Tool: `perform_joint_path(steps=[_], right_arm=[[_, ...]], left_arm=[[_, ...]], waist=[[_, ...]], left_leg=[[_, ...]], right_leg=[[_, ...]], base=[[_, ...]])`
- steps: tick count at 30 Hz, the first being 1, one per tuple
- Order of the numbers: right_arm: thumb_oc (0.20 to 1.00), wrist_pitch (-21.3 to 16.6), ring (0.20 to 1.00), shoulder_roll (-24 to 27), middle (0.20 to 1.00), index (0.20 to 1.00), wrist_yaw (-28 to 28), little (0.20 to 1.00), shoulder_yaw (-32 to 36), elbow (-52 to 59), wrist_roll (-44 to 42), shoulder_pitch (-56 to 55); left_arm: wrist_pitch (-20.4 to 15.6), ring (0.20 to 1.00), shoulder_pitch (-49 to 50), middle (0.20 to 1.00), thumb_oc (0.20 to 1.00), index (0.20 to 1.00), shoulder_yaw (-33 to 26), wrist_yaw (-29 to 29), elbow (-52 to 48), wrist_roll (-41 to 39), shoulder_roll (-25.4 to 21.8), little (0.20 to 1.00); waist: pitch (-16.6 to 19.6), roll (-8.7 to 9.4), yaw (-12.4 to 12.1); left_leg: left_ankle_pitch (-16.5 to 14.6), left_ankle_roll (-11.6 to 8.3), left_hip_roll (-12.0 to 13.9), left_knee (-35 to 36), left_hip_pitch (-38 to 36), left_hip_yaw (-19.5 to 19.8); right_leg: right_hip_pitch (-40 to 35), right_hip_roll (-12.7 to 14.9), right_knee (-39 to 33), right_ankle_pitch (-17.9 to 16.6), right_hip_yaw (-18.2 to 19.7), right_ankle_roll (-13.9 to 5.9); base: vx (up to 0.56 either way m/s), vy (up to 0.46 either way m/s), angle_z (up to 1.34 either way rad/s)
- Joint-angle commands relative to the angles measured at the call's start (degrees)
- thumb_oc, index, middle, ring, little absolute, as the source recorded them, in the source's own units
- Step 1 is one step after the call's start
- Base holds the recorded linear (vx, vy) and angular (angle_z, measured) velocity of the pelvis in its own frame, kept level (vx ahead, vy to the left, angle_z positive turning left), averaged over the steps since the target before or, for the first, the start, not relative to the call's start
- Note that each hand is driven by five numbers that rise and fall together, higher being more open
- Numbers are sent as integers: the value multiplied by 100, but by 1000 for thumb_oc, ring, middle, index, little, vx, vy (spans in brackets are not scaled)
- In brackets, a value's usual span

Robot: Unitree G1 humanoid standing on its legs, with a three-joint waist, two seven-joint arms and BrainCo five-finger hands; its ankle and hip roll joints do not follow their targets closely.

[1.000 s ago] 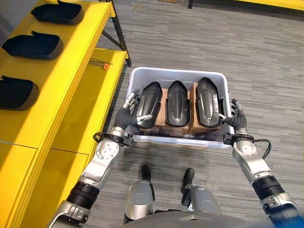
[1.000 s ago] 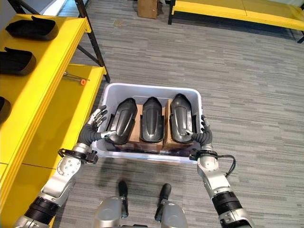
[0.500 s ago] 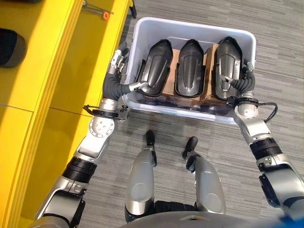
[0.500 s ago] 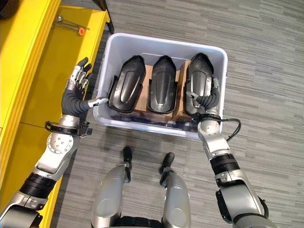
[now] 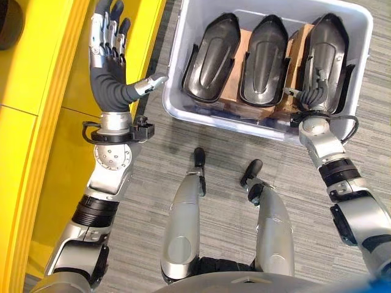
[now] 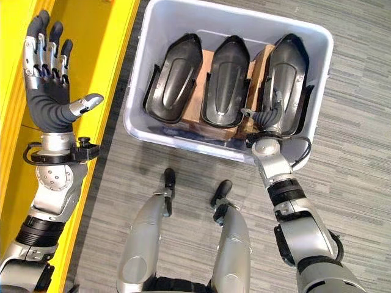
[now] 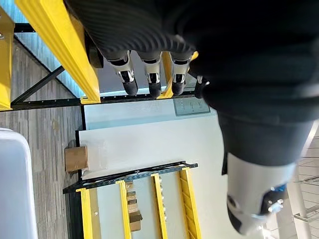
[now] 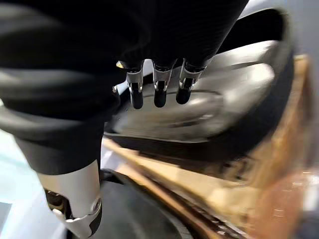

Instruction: Move parts from the plastic box to the shelf.

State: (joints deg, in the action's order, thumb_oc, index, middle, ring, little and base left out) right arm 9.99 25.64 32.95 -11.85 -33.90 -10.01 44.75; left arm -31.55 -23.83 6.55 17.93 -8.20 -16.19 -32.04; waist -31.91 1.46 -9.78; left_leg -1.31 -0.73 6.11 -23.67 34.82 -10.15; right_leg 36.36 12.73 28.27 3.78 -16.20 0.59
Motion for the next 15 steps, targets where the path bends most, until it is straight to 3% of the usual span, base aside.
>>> perform_joint_path(steps=[1,4,8,9,11,13,15], right_arm=[[1000,53,1000,77,1000,1000,206,1000,-102,307,-60,84],[1000,83,1000,-1,1000,1000,127,1000,-189,85,-241,251],[1000,-44,1000,-7,1000,1000,-141,1000,-254,-154,-498,478],[1000,-118,1000,-1,1000,1000,-210,1000,-273,-227,-554,552],[1000,-250,1000,2,1000,1000,-407,1000,-319,-276,-694,615],[1000,-326,1000,-30,1000,1000,-545,1000,-370,-282,-739,755],[1000,-397,1000,-76,1000,1000,-675,1000,-458,-279,-822,834]], left_arm=[[-148,1000,-127,1000,1000,1000,-117,-795,-764,-262,-1,1000],[332,1000,-288,1000,1000,1000,135,-1646,-734,-289,26,1000],[915,1000,-547,1000,1000,1000,510,-2288,-635,-455,70,1000],[986,1000,-643,1000,1000,1000,598,-2354,-609,-458,91,1000],[1089,1000,-774,1000,1000,1000,788,-2421,-576,-496,146,1000],[1199,1000,-1007,1000,1000,1000,968,-2298,-559,-354,184,1000],[1308,1000,-1166,1000,1000,1000,1116,-2151,-495,-330,226,1000]], waist=[[212,-198,5],[212,-261,27],[212,-335,91],[212,-352,97],[212,-378,121],[212,-379,137],[212,-366,142]], left_leg=[[-243,21,-356,53,134,285],[-225,7,-332,10,188,245],[-279,-68,-313,23,58,221],[-146,-35,-290,36,156,159],[-271,-78,-302,-2,57,202],[-97,-49,-292,37,172,167],[-202,-88,-318,23,84,246]], right_leg=[[-31,-238,-95,-5,-76,-322],[63,-228,1,-5,-71,-314],[-22,-245,28,78,12,-381],[70,-229,-1,-35,-49,-319],[0,-229,69,84,27,-389],[96,-219,21,-63,-37,-330],[20,-230,70,33,26,-403]], base=[[0,0,0],[-14,48,-3],[26,86,-3],[-1,95,-10],[-3,70,-11],[-81,34,-4],[59,16,2]])
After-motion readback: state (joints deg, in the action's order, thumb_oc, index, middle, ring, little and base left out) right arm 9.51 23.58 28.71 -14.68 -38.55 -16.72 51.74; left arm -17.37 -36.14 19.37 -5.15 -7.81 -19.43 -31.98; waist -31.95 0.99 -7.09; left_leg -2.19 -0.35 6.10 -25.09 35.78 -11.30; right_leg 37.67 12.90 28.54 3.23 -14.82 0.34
